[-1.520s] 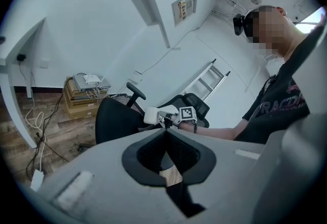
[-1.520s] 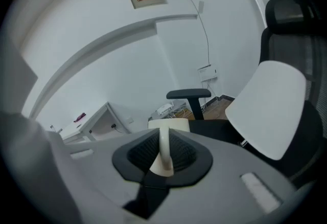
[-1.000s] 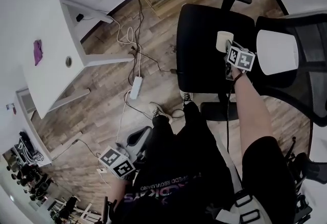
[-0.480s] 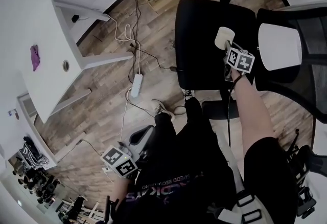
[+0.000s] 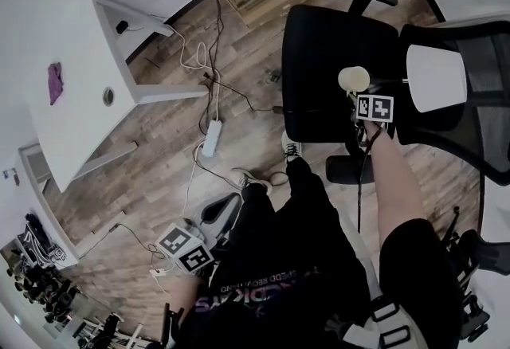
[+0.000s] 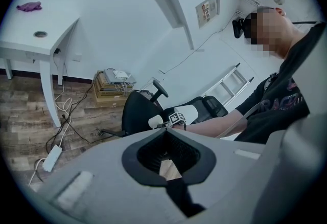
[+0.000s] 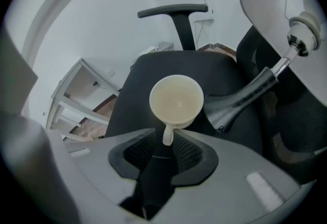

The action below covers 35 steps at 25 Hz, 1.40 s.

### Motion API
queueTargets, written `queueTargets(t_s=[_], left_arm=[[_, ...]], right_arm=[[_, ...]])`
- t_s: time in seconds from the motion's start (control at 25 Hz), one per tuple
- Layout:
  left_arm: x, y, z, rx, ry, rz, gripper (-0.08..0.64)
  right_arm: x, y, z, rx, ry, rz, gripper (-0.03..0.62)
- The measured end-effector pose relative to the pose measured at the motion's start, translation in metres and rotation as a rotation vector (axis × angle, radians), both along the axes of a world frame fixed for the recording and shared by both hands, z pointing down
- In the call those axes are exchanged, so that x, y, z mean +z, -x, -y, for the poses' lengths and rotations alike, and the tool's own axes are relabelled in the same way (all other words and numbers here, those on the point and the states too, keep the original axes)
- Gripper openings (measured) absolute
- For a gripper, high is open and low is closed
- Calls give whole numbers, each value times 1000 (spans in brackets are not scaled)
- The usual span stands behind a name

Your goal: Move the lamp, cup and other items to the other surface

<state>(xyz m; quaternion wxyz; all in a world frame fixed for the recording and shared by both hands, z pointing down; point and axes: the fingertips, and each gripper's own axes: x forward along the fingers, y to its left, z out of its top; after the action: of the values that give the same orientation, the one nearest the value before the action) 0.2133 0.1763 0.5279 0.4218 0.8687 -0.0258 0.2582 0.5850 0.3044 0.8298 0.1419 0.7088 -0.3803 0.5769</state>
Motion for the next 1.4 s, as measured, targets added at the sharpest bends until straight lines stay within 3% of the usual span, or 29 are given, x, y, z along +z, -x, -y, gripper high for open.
queueTargets(t_s=[0.12,0.24,0.32,0.56,0.72,1.08,1.24,1.4], left_arm=[[1,14,6,-8,7,-27,-2],[-5,26,12,-17,-5,-62,0],[-10,37,21,-38,-18,-90,0],[-25,67,43,-100,-59,-178,-2],[-38,83,51,-131,-100,-244,-2],[-71,150,82,-257,-183,-308,-2],[-75,172,83,-309,-220,-321,-2],[-74,188,84,-342,-236,-318,-2]], right_arm=[[-6,10,-17,-45,103,-4,97],[-33,10,-28,-51,84,-54,47],[-68,8,-25,-33,-6,-106,5],[-190,49,35,-84,-366,-161,5],[-265,126,101,-259,-575,-117,5],[-398,376,209,-751,-927,90,5],[-418,451,225,-918,-1007,149,5],[-416,501,230,-975,-1011,248,5]])
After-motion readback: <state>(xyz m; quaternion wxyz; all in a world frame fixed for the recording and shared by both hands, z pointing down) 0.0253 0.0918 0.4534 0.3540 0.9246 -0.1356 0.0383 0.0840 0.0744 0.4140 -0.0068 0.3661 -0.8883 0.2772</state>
